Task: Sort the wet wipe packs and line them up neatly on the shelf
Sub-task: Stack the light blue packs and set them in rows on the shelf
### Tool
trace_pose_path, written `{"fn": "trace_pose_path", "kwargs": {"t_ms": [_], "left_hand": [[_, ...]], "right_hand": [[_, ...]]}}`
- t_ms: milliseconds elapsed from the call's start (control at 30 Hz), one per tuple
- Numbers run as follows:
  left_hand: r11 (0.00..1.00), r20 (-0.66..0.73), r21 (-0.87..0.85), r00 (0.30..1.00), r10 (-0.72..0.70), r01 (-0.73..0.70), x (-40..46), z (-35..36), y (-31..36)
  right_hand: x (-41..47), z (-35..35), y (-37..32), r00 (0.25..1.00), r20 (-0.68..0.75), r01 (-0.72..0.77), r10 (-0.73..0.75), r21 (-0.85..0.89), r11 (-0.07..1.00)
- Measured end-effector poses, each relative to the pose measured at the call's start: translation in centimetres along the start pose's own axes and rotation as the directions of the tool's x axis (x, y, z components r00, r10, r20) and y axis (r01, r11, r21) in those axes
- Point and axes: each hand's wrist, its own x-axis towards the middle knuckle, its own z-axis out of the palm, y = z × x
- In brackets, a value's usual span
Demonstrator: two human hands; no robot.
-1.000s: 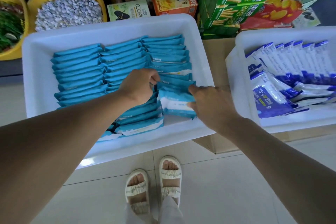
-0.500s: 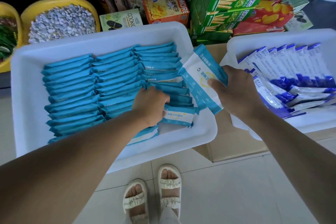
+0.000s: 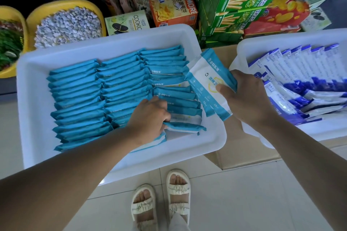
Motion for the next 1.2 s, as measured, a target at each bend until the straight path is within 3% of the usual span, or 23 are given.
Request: {"fn": "trace_pose_path", "kwargs": {"t_ms": [167, 300, 467, 567, 633, 733, 900, 1200], "left_hand": [[0.997, -0.019, -0.011, 0.997, -0.072, 0.072, 1.7, 0.7, 0.8], [0.979, 0.021, -0.116, 0.985, -0.169, 0.170, 2.8, 0.7, 1.4], [0.988, 0.091, 0.101, 0.987, -0.130, 0.120, 4.4, 0.4, 1.4], [0.989, 0.151, 0.139, 0.986, -0.078, 0.057, 4.5, 0.7, 1.0], [0.993, 0.139, 0.104, 0.988, -0.062, 0.048, 4.4, 0.7, 0.8], [0.986, 0.074, -0.098, 0.989, -0.129, 0.136, 3.7, -0.1, 0.8], [0.955, 0.000, -0.224, 0.980, -0.199, 0.194, 2.3, -3.9, 0.8], [0.959, -0.022, -0.168, 0.972, -0.235, 0.228, -5.4, -16.9, -0.2]], "right_hand": [[0.1, 0.3, 0.0, 1.000, -0.003, -0.004, 0.004, 0.011, 1.000], [0.2, 0.3, 0.1, 1.000, 0.009, -0.018, 0.018, 0.023, 1.000], [0.3, 0.3, 0.3, 1.000, 0.016, -0.016, 0.015, 0.037, 0.999], [0.4, 0.4, 0.5, 1.000, 0.015, -0.012, 0.012, 0.038, 0.999], [0.5, 0.4, 0.6, 1.000, 0.012, -0.011, 0.011, 0.036, 0.999], [0.5, 0.4, 0.4, 1.000, 0.024, -0.019, 0.018, 0.035, 0.999], [0.5, -1.3, -1.0, 0.999, 0.005, -0.031, 0.031, 0.038, 0.999], [-1.7, -11.3, -9.2, 0.992, -0.071, 0.111, -0.104, 0.101, 0.989]]}}
